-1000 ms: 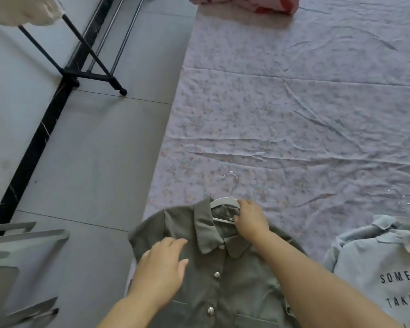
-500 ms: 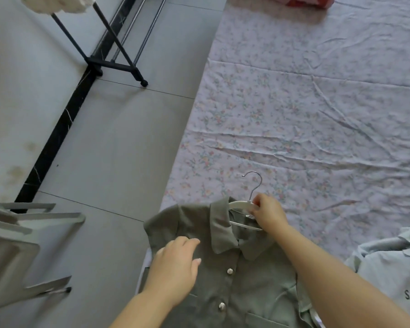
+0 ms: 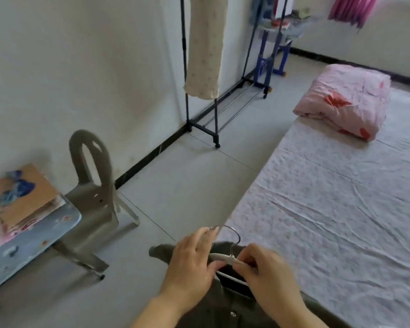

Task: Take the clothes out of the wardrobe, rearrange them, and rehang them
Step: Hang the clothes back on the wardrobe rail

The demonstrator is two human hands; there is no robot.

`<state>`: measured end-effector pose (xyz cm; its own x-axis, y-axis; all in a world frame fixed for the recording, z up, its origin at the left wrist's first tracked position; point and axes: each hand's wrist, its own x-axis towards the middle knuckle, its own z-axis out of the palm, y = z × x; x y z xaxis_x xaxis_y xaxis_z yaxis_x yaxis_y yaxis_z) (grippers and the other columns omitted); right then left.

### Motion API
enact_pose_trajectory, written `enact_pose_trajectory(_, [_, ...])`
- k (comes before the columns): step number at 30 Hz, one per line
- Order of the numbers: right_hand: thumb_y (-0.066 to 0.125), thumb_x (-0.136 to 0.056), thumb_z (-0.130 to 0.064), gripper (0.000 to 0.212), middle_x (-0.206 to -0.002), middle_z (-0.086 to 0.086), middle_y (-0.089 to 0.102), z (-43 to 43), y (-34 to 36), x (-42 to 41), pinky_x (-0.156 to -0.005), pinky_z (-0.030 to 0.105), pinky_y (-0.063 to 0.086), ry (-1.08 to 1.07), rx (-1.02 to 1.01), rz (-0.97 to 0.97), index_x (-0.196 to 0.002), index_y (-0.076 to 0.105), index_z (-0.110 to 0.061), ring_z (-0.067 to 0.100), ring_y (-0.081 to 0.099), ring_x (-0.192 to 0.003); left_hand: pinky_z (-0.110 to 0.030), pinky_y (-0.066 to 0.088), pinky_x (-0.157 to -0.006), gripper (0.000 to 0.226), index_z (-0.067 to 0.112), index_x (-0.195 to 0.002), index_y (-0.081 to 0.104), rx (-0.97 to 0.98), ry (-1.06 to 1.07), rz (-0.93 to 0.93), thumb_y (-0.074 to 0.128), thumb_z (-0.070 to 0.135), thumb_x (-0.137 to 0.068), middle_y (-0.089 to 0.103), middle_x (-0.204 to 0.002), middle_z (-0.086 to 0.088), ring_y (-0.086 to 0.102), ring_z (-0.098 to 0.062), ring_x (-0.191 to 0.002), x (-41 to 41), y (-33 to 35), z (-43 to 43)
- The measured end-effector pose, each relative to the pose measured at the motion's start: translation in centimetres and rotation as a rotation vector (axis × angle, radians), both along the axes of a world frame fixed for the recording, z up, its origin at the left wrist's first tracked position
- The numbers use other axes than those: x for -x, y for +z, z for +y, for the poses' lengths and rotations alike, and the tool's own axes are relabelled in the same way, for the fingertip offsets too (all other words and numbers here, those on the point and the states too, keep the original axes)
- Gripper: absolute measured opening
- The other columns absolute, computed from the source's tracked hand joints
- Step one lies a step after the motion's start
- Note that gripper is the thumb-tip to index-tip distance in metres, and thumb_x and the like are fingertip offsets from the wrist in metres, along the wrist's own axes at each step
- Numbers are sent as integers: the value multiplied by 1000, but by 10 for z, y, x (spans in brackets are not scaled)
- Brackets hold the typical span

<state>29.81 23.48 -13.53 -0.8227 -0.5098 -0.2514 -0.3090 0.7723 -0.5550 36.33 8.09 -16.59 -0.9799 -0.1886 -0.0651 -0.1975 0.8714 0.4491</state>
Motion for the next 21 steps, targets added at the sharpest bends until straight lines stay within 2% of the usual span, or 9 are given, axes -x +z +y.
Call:
enact_pose_trajectory(2, [59,-86,-42,21,-74,-21,53,-27,35,-37,-65,13,35,99,52,63,-71,45,-41,0,45,-82,-28,4,-115,59,38,-143,14,-12,44,127,19,62,-89,28,-145,15,19,3,-131,-50,20,-23])
enact_pose_trajectory(4, [61,-85,-42,20,-73,-21,55,-57,66,-76,-64,14,36,195,116,115,-70,47,-41,-1,47,-81,-41,31,-110,54,35,-135,36,-15,125,246,18,63,-92,56,-122,15,45,3,-113,-106,41,-48])
enact_pose_trajectory(6, [62,-83,-43,19,-71,-19,57,-89,91,-118,-60,14,35,316,169,164,-69,49,-40,-1,48,-76,-33,41,-98,47,27,-123,48,-13,235,367,26,57,-95,67,-102,13,53,0,-96,-168,59,-72])
enact_pose_trajectory(8, [63,-81,-44,16,-70,-20,57,-122,115,-164,-59,13,34,448,215,222,-70,53,-39,-2,49,-74,-20,39,-89,44,25,-118,52,15,358,461,30,55,-95,68,-97,11,56,-3,-91,-227,77,-91])
enact_pose_trajectory(10, [65,-80,-42,14,-71,-21,58,-154,135,-212,-63,13,38,576,268,244,-71,56,-37,-1,51,-75,-14,43,-79,39,30,-116,55,24,539,553,39,54,-89,68,-95,14,59,-2,-86,-286,95,-108])
enact_pose_trajectory(12, [68,-79,-37,16,-70,-19,61,-186,151,-259,-68,14,42,666,336,251,-68,57,-38,0,54,-77,-9,41,-77,37,33,-115,54,117,679,647,46,50,-83,68,-91,16,57,-2,-87,-341,112,-124])
enact_pose_trajectory(16, [74,-76,-24,26,-84,-34,58,-244,172,-346,-67,9,42,857,518,225,-64,56,-39,-6,56,-79,-13,43,-75,33,36,-110,52,250,894,750,50,47,-80,68,-87,15,56,-2,-82,-444,138,-152])
enact_pose_trajectory(18, [76,-74,-20,27,-85,-33,58,-275,180,-388,-62,7,41,955,612,224,-65,58,-38,-7,57,-76,-20,48,-71,30,36,-108,53,330,999,786,51,48,-80,68,-84,15,59,-2,-77,-492,151,-166])
enact_pose_trajectory(21, [75,-76,-17,16,-81,-27,62,-325,185,-447,-61,3,40,1094,770,244,-75,67,-31,-9,56,-73,-25,45,-66,25,34,-103,55,467,1130,811,55,43,-79,66,-77,13,58,-5,-71,-558,169,-188])
